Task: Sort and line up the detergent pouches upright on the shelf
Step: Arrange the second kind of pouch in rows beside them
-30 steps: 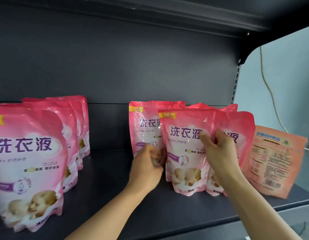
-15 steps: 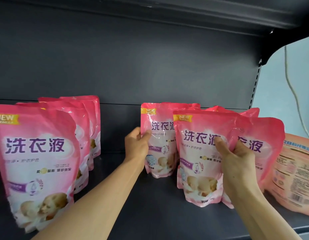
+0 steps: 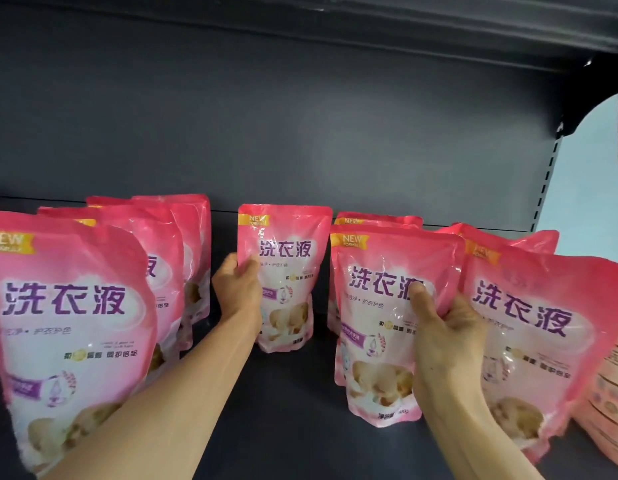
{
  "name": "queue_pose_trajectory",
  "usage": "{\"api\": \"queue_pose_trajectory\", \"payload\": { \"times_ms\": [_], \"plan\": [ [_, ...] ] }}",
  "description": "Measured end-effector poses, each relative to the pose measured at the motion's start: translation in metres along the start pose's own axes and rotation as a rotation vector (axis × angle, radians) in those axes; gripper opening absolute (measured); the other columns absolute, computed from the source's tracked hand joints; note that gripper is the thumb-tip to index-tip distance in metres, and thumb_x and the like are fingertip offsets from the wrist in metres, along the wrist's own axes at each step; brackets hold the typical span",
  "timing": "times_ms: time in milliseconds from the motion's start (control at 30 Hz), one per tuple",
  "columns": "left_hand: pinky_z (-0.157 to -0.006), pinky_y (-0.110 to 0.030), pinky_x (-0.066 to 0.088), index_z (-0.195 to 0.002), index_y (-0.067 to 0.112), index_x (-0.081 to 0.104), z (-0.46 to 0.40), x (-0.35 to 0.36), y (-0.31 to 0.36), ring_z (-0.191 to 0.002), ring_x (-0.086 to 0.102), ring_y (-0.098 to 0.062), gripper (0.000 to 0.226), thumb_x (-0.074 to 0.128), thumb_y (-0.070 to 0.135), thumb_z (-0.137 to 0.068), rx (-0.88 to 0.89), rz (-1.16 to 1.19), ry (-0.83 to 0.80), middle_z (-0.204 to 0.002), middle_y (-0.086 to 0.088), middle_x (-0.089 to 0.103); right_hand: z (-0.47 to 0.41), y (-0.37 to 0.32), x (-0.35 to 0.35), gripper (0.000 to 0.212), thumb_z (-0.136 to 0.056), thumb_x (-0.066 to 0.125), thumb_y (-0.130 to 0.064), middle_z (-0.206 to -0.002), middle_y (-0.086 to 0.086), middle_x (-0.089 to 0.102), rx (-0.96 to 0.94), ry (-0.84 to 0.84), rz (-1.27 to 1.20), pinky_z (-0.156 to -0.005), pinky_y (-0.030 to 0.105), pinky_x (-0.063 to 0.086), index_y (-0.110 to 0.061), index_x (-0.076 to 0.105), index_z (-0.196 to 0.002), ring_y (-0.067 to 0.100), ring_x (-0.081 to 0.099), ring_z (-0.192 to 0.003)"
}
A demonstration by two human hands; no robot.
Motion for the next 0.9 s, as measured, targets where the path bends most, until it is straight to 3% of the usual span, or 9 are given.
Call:
{"api": "queue_pose_trajectory", "payload": {
  "times_ms": [100, 233, 333, 367, 433, 533, 633, 833, 900],
  "plan": [
    [-0.058, -0.027, 0.046, -0.076, 0.019, 0.058, -0.008, 0.001, -0.001, -0.064, 0.056, -0.013, 0.021, 0.053, 0.009, -0.093, 0.014, 0.008, 0.023, -0.073, 0.001, 0.061, -0.002, 0.005, 0.006, 0.042, -0.089, 0.062, -0.021, -0.059, 0.008, 0.037, -0.033, 0.004, -0.005, -0.056, 0.033, 0.04, -0.009, 0.036, -0.058, 0.019, 0.035, -0.056],
    [-0.054, -0.025, 0.044, -0.073, 0.02, 0.056, -0.022, 0.001, -0.003, -0.066, 0.055, -0.017, 0.022, 0.052, 0.013, -0.093, 0.014, -0.005, 0.046, -0.073, -0.002, 0.061, -0.003, 0.008, 0.009, 0.044, -0.089, 0.062, -0.02, -0.054, 0.005, 0.036, -0.076, 0.024, 0.0, -0.054, 0.036, 0.04, -0.012, 0.035, -0.055, 0.018, 0.034, -0.053],
    [-0.059, -0.028, 0.049, -0.088, 0.02, 0.059, -0.022, 0.001, -0.002, -0.075, 0.06, -0.02, 0.007, 0.055, 0.017, -0.092, -0.01, -0.03, 0.028, -0.089, -0.006, 0.066, -0.003, 0.007, 0.008, 0.041, -0.089, 0.062, -0.02, -0.053, 0.003, 0.039, -0.115, 0.031, 0.018, -0.052, 0.036, 0.04, -0.011, 0.038, -0.057, 0.015, 0.036, -0.051],
    [-0.065, -0.028, 0.051, -0.103, 0.02, 0.057, -0.018, 0.002, -0.002, -0.082, 0.062, -0.02, 0.013, 0.06, 0.02, -0.09, -0.02, -0.062, 0.007, -0.1, -0.005, 0.066, -0.002, 0.007, 0.008, 0.041, -0.089, 0.062, -0.02, -0.055, 0.006, 0.038, -0.121, 0.033, 0.02, -0.053, 0.034, 0.038, -0.01, 0.037, -0.057, 0.017, 0.035, -0.052],
    [-0.088, -0.037, 0.049, -0.134, 0.019, 0.036, -0.008, 0.003, -0.006, -0.107, 0.055, -0.021, 0.069, 0.075, 0.028, -0.077, -0.003, -0.205, -0.031, -0.126, -0.004, 0.053, -0.002, 0.007, 0.009, 0.042, -0.089, 0.062, -0.02, -0.06, 0.01, 0.039, -0.122, 0.027, 0.021, -0.055, 0.034, 0.039, -0.004, 0.036, -0.06, 0.02, 0.035, -0.056],
    [-0.106, -0.054, 0.032, -0.145, 0.024, 0.006, 0.012, 0.005, -0.023, -0.132, 0.03, -0.03, 0.119, 0.086, 0.033, -0.058, 0.001, -0.556, -0.044, -0.143, -0.009, 0.026, -0.001, 0.007, 0.009, 0.04, -0.089, 0.062, -0.021, -0.062, 0.011, 0.04, -0.114, 0.016, 0.023, -0.054, 0.033, 0.037, -0.004, 0.038, -0.062, 0.02, 0.034, -0.057],
    [-0.102, -0.052, 0.036, -0.144, 0.024, -0.002, 0.023, 0.006, -0.047, -0.127, 0.032, -0.035, 0.115, 0.081, 0.032, -0.065, -0.099, -0.701, -0.027, -0.139, -0.014, 0.024, 0.001, 0.006, 0.008, 0.038, -0.089, 0.06, -0.021, -0.059, 0.01, 0.033, -0.117, 0.006, 0.029, -0.049, 0.028, 0.031, -0.012, 0.038, -0.061, 0.018, 0.03, -0.052],
    [-0.098, -0.046, 0.044, -0.142, 0.021, 0.003, 0.004, 0.008, -0.06, -0.124, 0.037, -0.034, 0.108, 0.08, 0.014, -0.067, -0.1, -0.701, -0.099, -0.135, -0.015, 0.03, 0.0, 0.007, 0.007, 0.04, -0.09, 0.06, -0.023, -0.069, 0.034, 0.047, -0.145, -0.027, 0.049, -0.056, 0.033, 0.041, 0.012, 0.045, -0.078, 0.019, 0.043, -0.061],
    [-0.097, -0.046, 0.045, -0.141, 0.022, 0.004, -0.002, 0.01, -0.063, -0.124, 0.039, -0.034, 0.108, 0.081, 0.013, -0.066, -0.104, -0.703, -0.107, -0.136, -0.014, 0.03, -0.001, 0.007, 0.007, 0.043, -0.09, 0.059, -0.024, -0.063, 0.023, 0.044, -0.151, -0.023, 0.05, -0.051, 0.028, 0.036, 0.013, 0.042, -0.075, 0.019, 0.038, -0.059]
  ]
}}
Point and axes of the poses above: each hand's wrist, its own z-axis away from the middle knuckle, its own x-axis out of the palm, y = z × x, the point moved 6 cm from there along -z, towards the middle knuckle
